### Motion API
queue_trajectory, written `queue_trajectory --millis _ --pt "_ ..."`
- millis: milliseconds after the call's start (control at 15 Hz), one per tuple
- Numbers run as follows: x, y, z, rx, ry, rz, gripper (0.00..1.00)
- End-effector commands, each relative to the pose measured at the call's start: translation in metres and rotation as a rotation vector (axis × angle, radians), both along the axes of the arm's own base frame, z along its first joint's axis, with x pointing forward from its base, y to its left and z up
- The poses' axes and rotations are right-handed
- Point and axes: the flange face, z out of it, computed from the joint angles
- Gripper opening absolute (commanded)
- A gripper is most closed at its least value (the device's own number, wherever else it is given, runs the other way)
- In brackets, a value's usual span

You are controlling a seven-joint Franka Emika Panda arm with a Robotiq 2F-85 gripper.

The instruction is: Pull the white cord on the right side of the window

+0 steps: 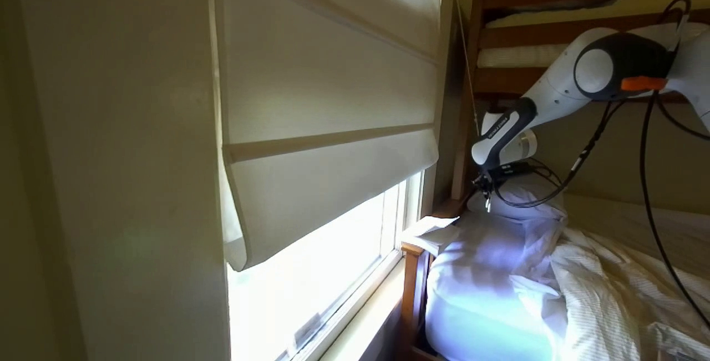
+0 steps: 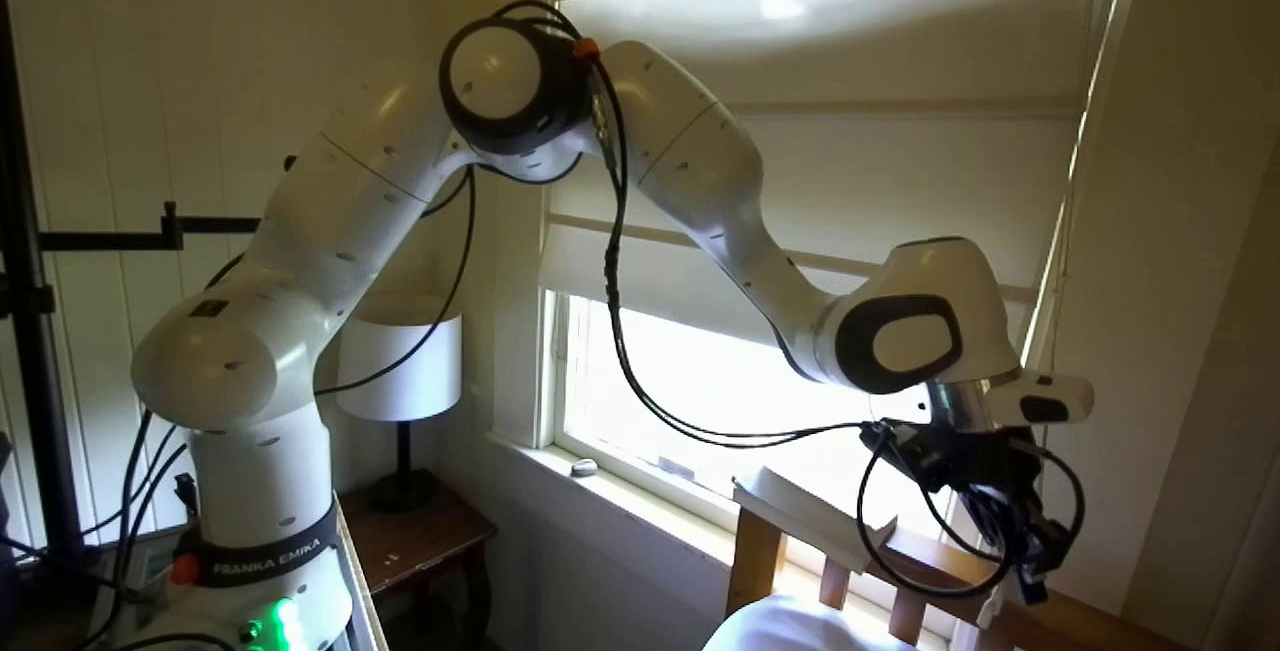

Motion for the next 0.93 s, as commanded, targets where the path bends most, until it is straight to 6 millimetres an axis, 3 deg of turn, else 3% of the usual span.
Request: queue_trajectory --millis 0,400,467,667,867 --pt "-0.020 -0.029 -0.078 -0.023 0.150 -0.087 0.00" --pt "-0.047 -0.059 -0.156 -0.039 0.307 -0.179 0.00" --pt "-0.033 -0.049 -0.099 -0.051 0.198 -0.139 0.01" --pt "-0.034 -0.053 -0.124 -0.051 0.242 -0.147 0.01" --pt "-0.033 -0.054 -0.125 -0.052 0.246 -0.149 0.01"
